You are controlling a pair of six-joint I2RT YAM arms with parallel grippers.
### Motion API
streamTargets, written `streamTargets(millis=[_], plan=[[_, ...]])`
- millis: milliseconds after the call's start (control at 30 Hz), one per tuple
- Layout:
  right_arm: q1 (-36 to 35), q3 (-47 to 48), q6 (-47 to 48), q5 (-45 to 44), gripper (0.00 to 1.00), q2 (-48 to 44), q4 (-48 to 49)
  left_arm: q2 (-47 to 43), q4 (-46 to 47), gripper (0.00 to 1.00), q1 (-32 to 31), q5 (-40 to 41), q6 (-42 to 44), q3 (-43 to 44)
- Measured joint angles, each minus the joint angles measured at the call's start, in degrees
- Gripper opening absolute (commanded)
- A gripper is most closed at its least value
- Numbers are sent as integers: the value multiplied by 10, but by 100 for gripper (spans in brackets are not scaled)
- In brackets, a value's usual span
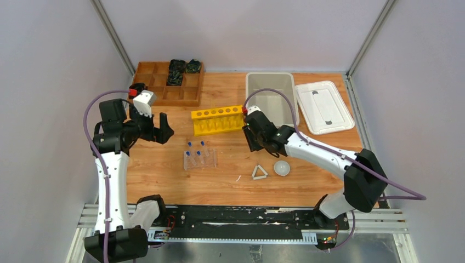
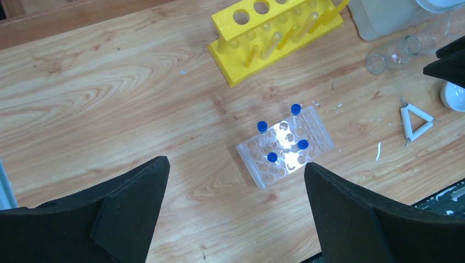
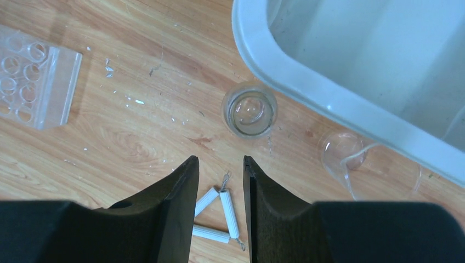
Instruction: Organize the chemistry lab equipment
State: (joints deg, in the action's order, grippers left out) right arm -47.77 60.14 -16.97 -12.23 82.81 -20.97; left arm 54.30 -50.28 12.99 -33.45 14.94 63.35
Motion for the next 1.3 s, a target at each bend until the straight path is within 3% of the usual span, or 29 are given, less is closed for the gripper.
streamTargets(millis=[633, 733, 900, 1300], plan=[[19, 60, 42, 18, 26, 113, -3, 0, 0, 100, 0, 5, 0, 0], [19, 64, 44, 28, 27, 113, -11, 0, 0, 100, 0, 6, 0, 0], [20, 72, 54, 37, 37, 92, -16, 0, 0, 100, 0, 5, 0, 0], [36, 102, 70, 37, 35, 100, -17, 0, 0, 100, 0, 5, 0, 0]])
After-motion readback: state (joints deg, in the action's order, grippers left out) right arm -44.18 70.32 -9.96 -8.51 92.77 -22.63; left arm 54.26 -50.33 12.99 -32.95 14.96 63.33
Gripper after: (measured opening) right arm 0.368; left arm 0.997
